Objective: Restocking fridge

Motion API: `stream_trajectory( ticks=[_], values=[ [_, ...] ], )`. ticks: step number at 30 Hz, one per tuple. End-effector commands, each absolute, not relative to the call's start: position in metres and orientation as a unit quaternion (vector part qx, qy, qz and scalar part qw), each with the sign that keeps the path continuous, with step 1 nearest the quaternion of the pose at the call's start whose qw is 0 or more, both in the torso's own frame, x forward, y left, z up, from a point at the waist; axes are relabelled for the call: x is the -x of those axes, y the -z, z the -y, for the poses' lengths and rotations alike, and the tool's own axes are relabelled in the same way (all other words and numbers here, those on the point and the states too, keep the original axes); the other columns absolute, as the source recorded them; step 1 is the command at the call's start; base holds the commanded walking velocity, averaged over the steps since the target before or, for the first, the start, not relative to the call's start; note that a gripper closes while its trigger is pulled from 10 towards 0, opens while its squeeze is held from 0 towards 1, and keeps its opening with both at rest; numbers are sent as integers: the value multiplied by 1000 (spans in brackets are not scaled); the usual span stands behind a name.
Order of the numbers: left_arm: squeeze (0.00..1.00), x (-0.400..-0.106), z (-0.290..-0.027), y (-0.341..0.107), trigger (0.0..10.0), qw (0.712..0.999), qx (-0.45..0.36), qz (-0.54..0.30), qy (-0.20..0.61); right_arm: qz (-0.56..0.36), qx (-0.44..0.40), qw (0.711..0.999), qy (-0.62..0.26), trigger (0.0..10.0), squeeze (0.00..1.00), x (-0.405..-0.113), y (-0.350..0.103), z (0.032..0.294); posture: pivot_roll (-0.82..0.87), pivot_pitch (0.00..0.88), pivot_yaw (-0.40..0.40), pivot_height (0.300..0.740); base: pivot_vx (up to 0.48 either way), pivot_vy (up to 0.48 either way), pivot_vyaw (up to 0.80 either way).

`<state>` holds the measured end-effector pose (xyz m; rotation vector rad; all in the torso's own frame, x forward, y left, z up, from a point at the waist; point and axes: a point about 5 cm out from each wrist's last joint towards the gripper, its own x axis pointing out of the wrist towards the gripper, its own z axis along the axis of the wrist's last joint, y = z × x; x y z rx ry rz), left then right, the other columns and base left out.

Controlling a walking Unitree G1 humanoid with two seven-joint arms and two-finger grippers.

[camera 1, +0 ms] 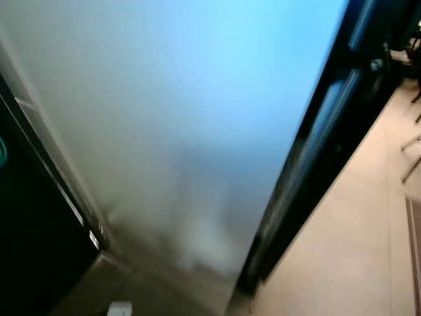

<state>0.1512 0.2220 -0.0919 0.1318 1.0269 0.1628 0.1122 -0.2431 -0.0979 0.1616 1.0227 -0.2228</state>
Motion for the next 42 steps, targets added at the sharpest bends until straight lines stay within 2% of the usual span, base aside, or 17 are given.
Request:
stream_trajectory(
  ticks=[1, 12, 18, 19, 20, 22, 23, 25, 28, 32, 33, 38, 39, 42],
  values=[
    [0, -154, -219, 92, 10000, 865, -66, -492, -72, -483, -90, 859, 141, 10000, 0, -106, 98, 249, 12, 0, 2, 740, 0, 0, 0],
    [0, -158, -220, 90, 10000, 868, -79, -486, -62, -431, -103, 867, 228, 10000, 0, -108, 94, 253, -21, 0, 21, 740, 0, 0, 0],
    [0, -158, -222, 89, 10000, 869, -80, -485, -62, -407, -39, 880, 242, 10000, 0, -112, 89, 259, -24, 0, 13, 740, 0, 0, 0],
    [0, -158, -222, 89, 10000, 869, -80, -485, -63, -380, -23, 892, 246, 10000, 0, -132, 81, 263, -25, 0, 8, 740, 0, 0, 0],
    [0, -158, -222, 89, 10000, 869, -79, -485, -65, -333, 25, 908, 252, 10000, 0, -173, 59, 274, -23, 0, 3, 740, 0, 0, 0],
    [0, -158, -223, 89, 10000, 869, -77, -484, -68, -255, 86, 922, 278, 10000, 0, -223, 21, 289, -23, 0, 1, 740, 0, 0, 0],
    [0, -159, -223, 89, 10000, 870, -74, -483, -69, -226, 98, 925, 290, 10000, 0, -237, 7, 294, -23, 0, 1, 740, 0, 0, 0],
    [0, -159, -223, 89, 10000, 870, -72, -482, -70, -211, 100, 926, 297, 10000, 0, -241, 1, 297, -23, 0, 1, 740, 0, 0, 0],
    [0, -159, -223, 89, 10000, 870, -70, -482, -71, -139, 92, 943, 287, 10000, 0, -269, -27, 296, -21, 0, -6, 740, 0, 0, 0],
    [0, -159, -223, 89, 10000, 870, -67, -482, -76, -28, 80, 960, 266, 10000, 0, -309, -72, 273, -11, 0, -13, 740, 0, 0, 0],
    [0, -159, -223, 89, 10000, 870, -67, -482, -76, -28, 80, 960, 266, 10000, 0, -309, -72, 273, -11, 0, -13, 740, 0, 0, 0],
    [0, -159, -223, 89, 10000, 871, -64, -481, -81, 21, 58, 966, 253, 10000, 0, -331, -101, 229, -7, 0, -14, 740, 0, 0, 0],
    [0, -159, -223, 89, 10000, 871, -64, -481, -81, 21, 58, 966, 253, 10000, 0, -331, -101, 229, -7, 0, -14, 740, 0, 0, 0],
    [0, -159, -223, 89, 10000, 870, -63, -481, -84, 43, 30, 974, 220, 10000, 0, -337, -122, 194, -17, 0, -13, 740, 0, 0, 0]
  ],
)
